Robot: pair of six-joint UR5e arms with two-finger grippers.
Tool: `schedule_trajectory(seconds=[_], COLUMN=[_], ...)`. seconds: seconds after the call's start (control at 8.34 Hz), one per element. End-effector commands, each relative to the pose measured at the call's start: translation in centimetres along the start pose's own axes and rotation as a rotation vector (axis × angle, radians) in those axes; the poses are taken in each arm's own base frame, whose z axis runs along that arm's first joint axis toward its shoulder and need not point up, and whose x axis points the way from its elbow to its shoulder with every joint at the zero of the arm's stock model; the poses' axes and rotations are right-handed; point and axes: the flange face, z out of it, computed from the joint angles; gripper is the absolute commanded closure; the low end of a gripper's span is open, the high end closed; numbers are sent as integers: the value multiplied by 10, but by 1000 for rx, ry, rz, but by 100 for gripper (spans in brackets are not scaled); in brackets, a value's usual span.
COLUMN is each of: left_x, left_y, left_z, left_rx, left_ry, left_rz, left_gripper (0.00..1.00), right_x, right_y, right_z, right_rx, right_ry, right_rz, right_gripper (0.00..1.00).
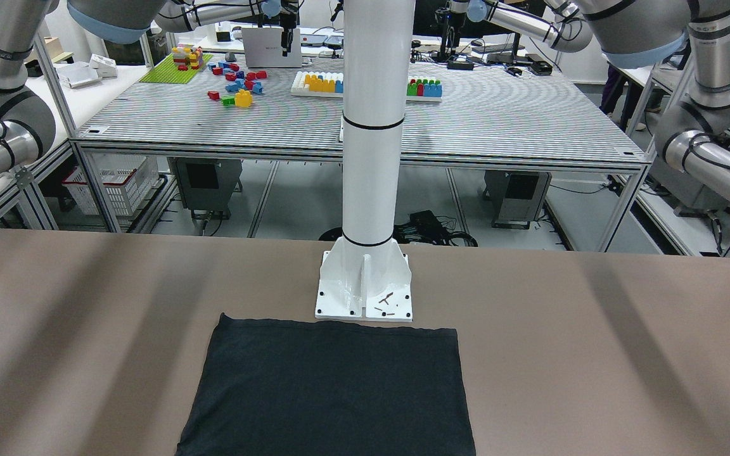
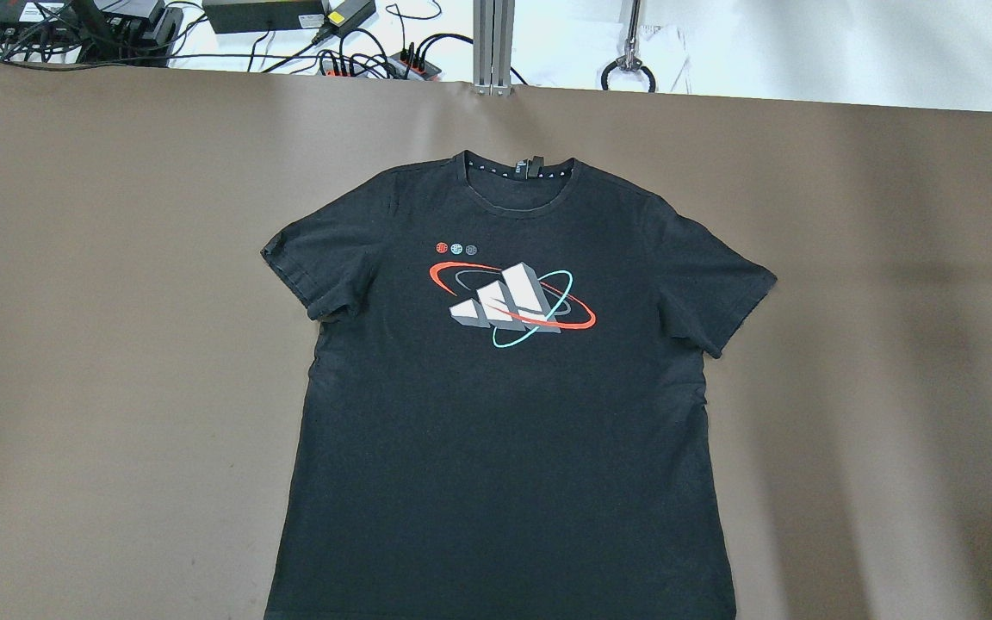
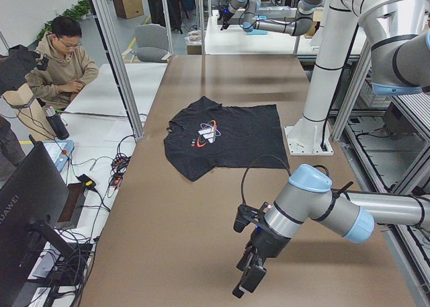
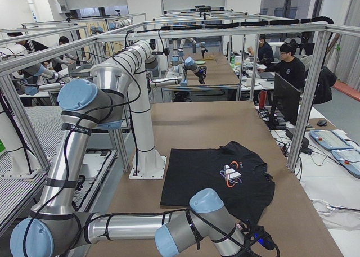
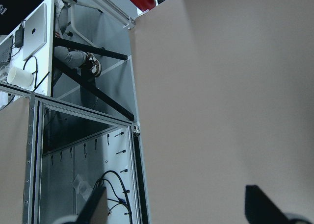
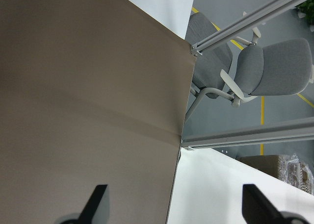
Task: Fold clothes
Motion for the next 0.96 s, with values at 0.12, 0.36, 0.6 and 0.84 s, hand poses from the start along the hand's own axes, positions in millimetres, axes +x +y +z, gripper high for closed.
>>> schedule_trajectory(seconds=[0.12,0.36,0.6,0.84], left_x=[0,-1,-1,0], left_y=[0,2,2,2], left_z=[2,3,3,3], left_rx=[-1,-4,-4,-5], left_ry=[1,-1,-1,4], left_rz=[0,-3,-3,-1], left_gripper=[0,0,0,0], right_x=[0,0,0,-1], right_y=[2,5,5,8], right_z=[3,4,4,5], right_rx=[-13,-16,-17,-19], right_ry=[-2,-8,-5,-16], right_rz=[4,-4,-5,-4], right_gripper=[5,5,5,5])
